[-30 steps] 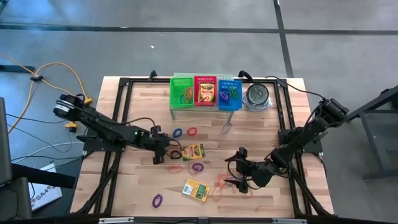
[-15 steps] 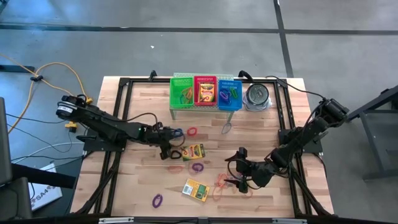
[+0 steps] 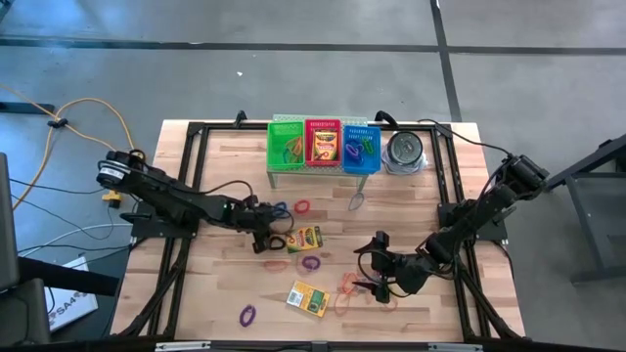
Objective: Pick & Place Office Desk Supplies
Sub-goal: Put the orange rubber band into the green bin on the shelf
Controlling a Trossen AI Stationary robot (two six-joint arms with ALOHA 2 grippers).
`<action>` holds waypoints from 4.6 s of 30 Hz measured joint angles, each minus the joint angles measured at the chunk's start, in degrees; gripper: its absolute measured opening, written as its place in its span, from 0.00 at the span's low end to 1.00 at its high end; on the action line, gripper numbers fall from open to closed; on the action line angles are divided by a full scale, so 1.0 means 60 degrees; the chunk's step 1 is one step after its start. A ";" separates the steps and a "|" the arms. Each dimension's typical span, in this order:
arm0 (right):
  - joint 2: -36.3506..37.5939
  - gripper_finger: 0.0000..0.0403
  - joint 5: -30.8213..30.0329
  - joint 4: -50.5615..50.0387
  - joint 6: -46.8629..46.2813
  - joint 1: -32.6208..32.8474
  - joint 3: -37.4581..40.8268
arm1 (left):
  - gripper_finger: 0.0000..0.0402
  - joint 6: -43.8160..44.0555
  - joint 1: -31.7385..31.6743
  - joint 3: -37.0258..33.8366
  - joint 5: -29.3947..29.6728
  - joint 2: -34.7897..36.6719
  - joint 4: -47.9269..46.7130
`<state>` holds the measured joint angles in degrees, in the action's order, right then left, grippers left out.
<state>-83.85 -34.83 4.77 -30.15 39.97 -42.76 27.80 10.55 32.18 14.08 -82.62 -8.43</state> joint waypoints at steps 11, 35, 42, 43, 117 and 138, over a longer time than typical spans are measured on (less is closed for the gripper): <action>0.0000 0.98 0.0000 -0.0007 0.0000 0.0000 0.0000 | 0.36 0.0035 0.0060 0.0006 0.0313 -0.0653 0.0232; 0.0000 0.98 -0.0184 -0.0015 0.0000 0.0000 0.0000 | 0.00 -0.0264 0.1353 0.2432 0.2020 -0.0052 -0.1644; 0.0000 0.98 -0.0204 -0.0014 0.0000 -0.0002 -0.0004 | 0.00 -0.1327 0.1383 0.4726 0.3190 -0.0037 -0.3391; 0.0000 0.98 -0.0204 -0.0014 0.0000 -0.0001 -0.0004 | 0.00 -0.1486 0.1349 0.5072 0.3520 -0.0035 -0.3680; -0.0794 0.98 0.0648 0.0350 -0.0539 -0.0277 -0.0008 | 0.33 -0.0506 -0.1296 0.8470 0.0298 -0.0048 -1.1112; 0.0238 0.98 0.4039 -0.1423 -0.3995 -0.0288 -0.0008 | 0.33 0.2434 0.2245 0.5522 0.0166 -0.0048 -0.9410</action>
<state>-82.43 -10.60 -3.76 -54.12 38.24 -42.81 42.41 24.01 65.32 15.07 -82.91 -64.89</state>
